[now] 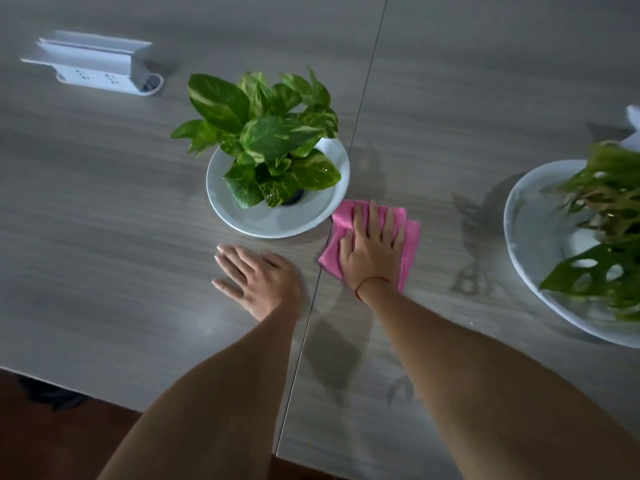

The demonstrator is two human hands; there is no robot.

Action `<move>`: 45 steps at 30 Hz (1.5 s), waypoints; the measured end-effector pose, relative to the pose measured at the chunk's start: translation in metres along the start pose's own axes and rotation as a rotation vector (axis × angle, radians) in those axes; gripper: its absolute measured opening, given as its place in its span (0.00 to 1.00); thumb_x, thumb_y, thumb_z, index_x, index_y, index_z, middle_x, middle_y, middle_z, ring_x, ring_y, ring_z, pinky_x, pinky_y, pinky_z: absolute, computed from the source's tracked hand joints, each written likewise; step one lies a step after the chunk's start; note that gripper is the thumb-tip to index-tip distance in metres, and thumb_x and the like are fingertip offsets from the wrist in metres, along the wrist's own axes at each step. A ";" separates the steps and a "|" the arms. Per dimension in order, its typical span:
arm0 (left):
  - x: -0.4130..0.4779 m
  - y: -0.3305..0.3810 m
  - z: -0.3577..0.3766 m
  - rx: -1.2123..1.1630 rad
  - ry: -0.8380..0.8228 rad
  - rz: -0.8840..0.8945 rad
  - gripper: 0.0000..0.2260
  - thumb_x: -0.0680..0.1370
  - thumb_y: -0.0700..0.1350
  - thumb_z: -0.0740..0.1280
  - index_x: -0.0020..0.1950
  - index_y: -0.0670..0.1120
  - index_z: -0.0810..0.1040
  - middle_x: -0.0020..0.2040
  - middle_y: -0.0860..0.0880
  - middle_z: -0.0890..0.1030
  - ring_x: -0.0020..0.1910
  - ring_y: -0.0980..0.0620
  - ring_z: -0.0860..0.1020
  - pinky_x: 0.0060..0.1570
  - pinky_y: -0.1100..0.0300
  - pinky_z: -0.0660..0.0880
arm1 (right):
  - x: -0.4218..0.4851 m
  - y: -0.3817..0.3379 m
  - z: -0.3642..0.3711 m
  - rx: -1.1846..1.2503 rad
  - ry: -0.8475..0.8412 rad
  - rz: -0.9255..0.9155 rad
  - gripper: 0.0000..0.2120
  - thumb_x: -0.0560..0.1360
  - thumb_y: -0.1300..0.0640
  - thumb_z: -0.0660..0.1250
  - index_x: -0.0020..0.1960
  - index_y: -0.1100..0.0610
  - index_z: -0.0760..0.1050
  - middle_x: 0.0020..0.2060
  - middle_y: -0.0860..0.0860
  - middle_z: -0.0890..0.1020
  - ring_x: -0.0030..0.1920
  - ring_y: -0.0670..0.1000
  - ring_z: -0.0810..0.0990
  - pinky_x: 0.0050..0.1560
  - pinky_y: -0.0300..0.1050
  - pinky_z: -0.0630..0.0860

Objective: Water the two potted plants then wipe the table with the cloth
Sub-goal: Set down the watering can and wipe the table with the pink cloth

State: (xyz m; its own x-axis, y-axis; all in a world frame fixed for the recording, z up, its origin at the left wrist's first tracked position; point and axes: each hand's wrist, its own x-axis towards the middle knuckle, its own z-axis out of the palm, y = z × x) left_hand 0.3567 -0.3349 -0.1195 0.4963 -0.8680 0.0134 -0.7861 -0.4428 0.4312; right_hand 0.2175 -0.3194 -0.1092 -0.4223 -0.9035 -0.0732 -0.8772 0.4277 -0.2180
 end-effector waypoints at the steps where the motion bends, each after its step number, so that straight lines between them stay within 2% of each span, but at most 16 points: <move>1: 0.001 0.001 0.000 0.004 -0.001 -0.001 0.26 0.81 0.48 0.52 0.77 0.38 0.57 0.79 0.43 0.53 0.79 0.47 0.48 0.75 0.42 0.41 | 0.009 -0.003 -0.001 0.003 -0.006 0.030 0.27 0.81 0.44 0.46 0.78 0.49 0.49 0.78 0.55 0.51 0.77 0.63 0.49 0.75 0.61 0.41; 5: 0.002 0.001 0.002 0.021 0.002 0.004 0.26 0.82 0.49 0.52 0.77 0.39 0.56 0.80 0.43 0.52 0.79 0.48 0.47 0.75 0.42 0.40 | 0.024 -0.013 -0.002 -0.017 -0.049 0.026 0.24 0.81 0.42 0.48 0.76 0.40 0.50 0.78 0.53 0.48 0.75 0.69 0.45 0.72 0.67 0.37; 10: 0.001 0.000 0.000 0.019 0.001 0.016 0.27 0.81 0.49 0.52 0.77 0.38 0.56 0.79 0.42 0.53 0.79 0.47 0.48 0.75 0.42 0.39 | 0.007 -0.013 -0.001 -0.021 -0.015 -0.089 0.24 0.79 0.42 0.49 0.75 0.41 0.56 0.78 0.52 0.53 0.75 0.69 0.46 0.73 0.70 0.41; 14: 0.001 0.000 0.000 0.025 0.004 0.016 0.26 0.81 0.49 0.52 0.76 0.37 0.60 0.79 0.42 0.55 0.79 0.46 0.51 0.74 0.43 0.41 | -0.031 -0.014 0.002 -0.048 -0.071 -0.189 0.26 0.80 0.40 0.45 0.77 0.43 0.49 0.78 0.50 0.49 0.76 0.65 0.42 0.74 0.68 0.41; 19: -0.002 -0.017 -0.014 0.034 -0.102 0.116 0.28 0.82 0.52 0.50 0.79 0.41 0.52 0.80 0.44 0.50 0.79 0.50 0.46 0.76 0.47 0.39 | -0.065 0.023 -0.005 -0.033 -0.143 -0.358 0.25 0.81 0.41 0.43 0.77 0.42 0.42 0.78 0.46 0.47 0.77 0.59 0.40 0.76 0.62 0.40; 21: -0.004 -0.026 -0.018 0.048 -0.117 0.172 0.28 0.82 0.54 0.48 0.79 0.42 0.51 0.80 0.45 0.49 0.79 0.51 0.45 0.76 0.48 0.39 | -0.068 0.047 -0.008 -0.035 -0.127 -0.334 0.25 0.81 0.41 0.41 0.77 0.41 0.42 0.78 0.45 0.47 0.77 0.59 0.40 0.76 0.62 0.41; 23: -0.005 -0.028 -0.019 0.062 -0.109 0.197 0.29 0.81 0.54 0.48 0.79 0.42 0.50 0.80 0.45 0.49 0.79 0.51 0.45 0.76 0.47 0.40 | -0.060 0.060 -0.009 -0.067 -0.099 -0.229 0.25 0.81 0.40 0.38 0.77 0.42 0.40 0.78 0.45 0.46 0.77 0.60 0.41 0.76 0.63 0.42; 27: -0.003 -0.026 -0.015 0.081 -0.098 0.205 0.30 0.80 0.53 0.50 0.79 0.41 0.51 0.80 0.43 0.50 0.79 0.49 0.45 0.76 0.47 0.40 | -0.040 0.045 -0.003 -0.062 -0.043 0.004 0.27 0.80 0.40 0.39 0.77 0.44 0.40 0.78 0.49 0.44 0.77 0.62 0.42 0.76 0.63 0.41; 29: -0.002 -0.027 -0.015 0.070 -0.106 0.202 0.30 0.80 0.53 0.50 0.79 0.41 0.50 0.80 0.43 0.49 0.79 0.49 0.45 0.75 0.47 0.39 | -0.038 0.031 -0.002 -0.066 -0.052 0.063 0.27 0.80 0.40 0.37 0.77 0.45 0.38 0.78 0.52 0.42 0.76 0.64 0.41 0.75 0.64 0.42; 31: -0.002 -0.028 -0.016 0.065 -0.109 0.214 0.30 0.80 0.53 0.50 0.79 0.41 0.51 0.80 0.43 0.49 0.79 0.48 0.45 0.75 0.47 0.40 | -0.046 0.017 -0.001 -0.051 -0.069 0.034 0.27 0.80 0.40 0.37 0.77 0.45 0.37 0.78 0.52 0.41 0.76 0.65 0.39 0.75 0.65 0.40; 34: -0.002 -0.030 -0.019 0.063 -0.114 0.232 0.29 0.81 0.52 0.52 0.79 0.40 0.52 0.80 0.42 0.50 0.79 0.48 0.46 0.76 0.46 0.41 | -0.077 -0.002 0.001 -0.033 -0.104 -0.133 0.26 0.81 0.40 0.39 0.77 0.45 0.39 0.78 0.50 0.42 0.76 0.64 0.38 0.74 0.64 0.35; 39: -0.012 -0.040 -0.031 0.029 -0.169 0.282 0.27 0.82 0.50 0.48 0.79 0.42 0.51 0.80 0.45 0.50 0.79 0.50 0.45 0.76 0.50 0.39 | -0.117 0.013 0.000 0.022 -0.142 -0.311 0.26 0.82 0.42 0.43 0.77 0.44 0.44 0.78 0.47 0.47 0.77 0.59 0.40 0.76 0.61 0.38; 45: -0.090 -0.039 -0.038 -0.021 -0.245 0.395 0.24 0.83 0.48 0.50 0.79 0.46 0.56 0.80 0.46 0.52 0.79 0.49 0.46 0.76 0.49 0.39 | -0.155 0.080 -0.010 -0.006 -0.153 -0.304 0.26 0.81 0.41 0.41 0.77 0.43 0.44 0.78 0.46 0.49 0.78 0.57 0.41 0.76 0.56 0.37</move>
State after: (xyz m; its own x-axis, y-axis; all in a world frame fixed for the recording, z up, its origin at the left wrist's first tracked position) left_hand 0.3571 -0.2310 -0.1037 0.0568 -0.9979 -0.0321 -0.8885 -0.0652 0.4543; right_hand 0.2106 -0.1446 -0.1053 -0.1022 -0.9832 -0.1512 -0.9592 0.1377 -0.2468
